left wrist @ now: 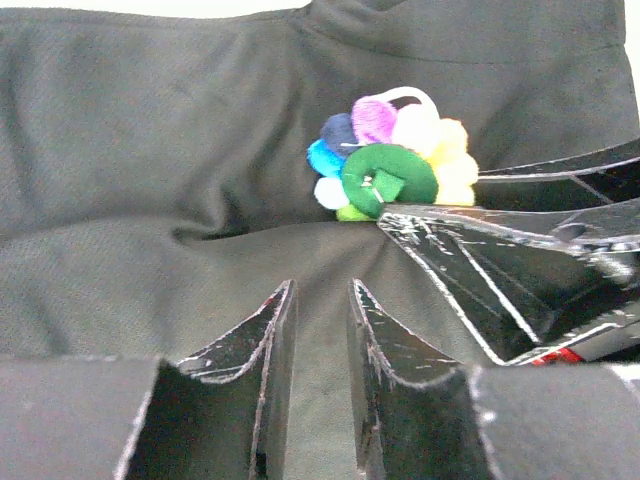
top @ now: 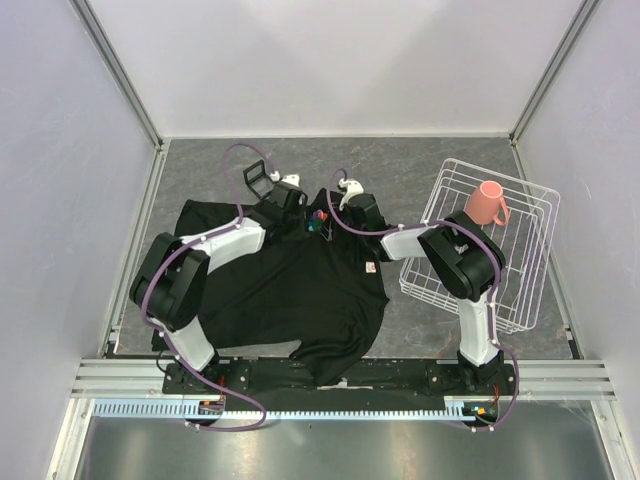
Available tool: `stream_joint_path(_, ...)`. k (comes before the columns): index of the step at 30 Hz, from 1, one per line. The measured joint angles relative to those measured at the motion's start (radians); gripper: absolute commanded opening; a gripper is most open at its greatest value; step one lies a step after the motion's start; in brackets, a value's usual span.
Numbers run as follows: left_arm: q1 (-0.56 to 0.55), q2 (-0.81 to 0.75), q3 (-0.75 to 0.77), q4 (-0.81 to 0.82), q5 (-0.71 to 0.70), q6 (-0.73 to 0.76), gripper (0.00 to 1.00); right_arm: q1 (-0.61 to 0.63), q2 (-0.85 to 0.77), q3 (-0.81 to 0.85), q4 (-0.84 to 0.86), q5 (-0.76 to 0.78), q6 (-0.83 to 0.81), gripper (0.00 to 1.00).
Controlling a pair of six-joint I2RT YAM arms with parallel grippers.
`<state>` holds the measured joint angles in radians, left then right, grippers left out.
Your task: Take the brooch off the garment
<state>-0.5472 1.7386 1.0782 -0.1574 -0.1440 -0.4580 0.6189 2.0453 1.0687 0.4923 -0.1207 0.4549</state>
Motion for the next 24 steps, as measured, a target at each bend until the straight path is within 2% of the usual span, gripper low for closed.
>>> stream_joint_path(1,0.012,-0.009,-0.016,0.011,0.018,-0.011,0.34,-0.005,0.000,-0.003,0.009,-0.014,0.009,0.40)
stream_joint_path(5,0.059,-0.019,-0.061,0.053,0.079,-0.043,0.33,-0.013,0.000,-0.019,0.029,-0.048,0.032,0.48)
stream_joint_path(10,0.067,-0.016,-0.069,0.080,0.150,-0.075,0.27,-0.015,0.000,-0.040,0.074,-0.076,0.050,0.61)
stream_joint_path(16,0.068,-0.013,-0.078,0.081,0.183,-0.125,0.22,-0.015,-0.025,-0.071,0.090,-0.065,0.049,0.68)
stream_joint_path(24,0.068,-0.013,-0.132,0.033,0.206,-0.171,0.21,-0.042,-0.051,-0.101,0.093,-0.035,0.058,0.68)
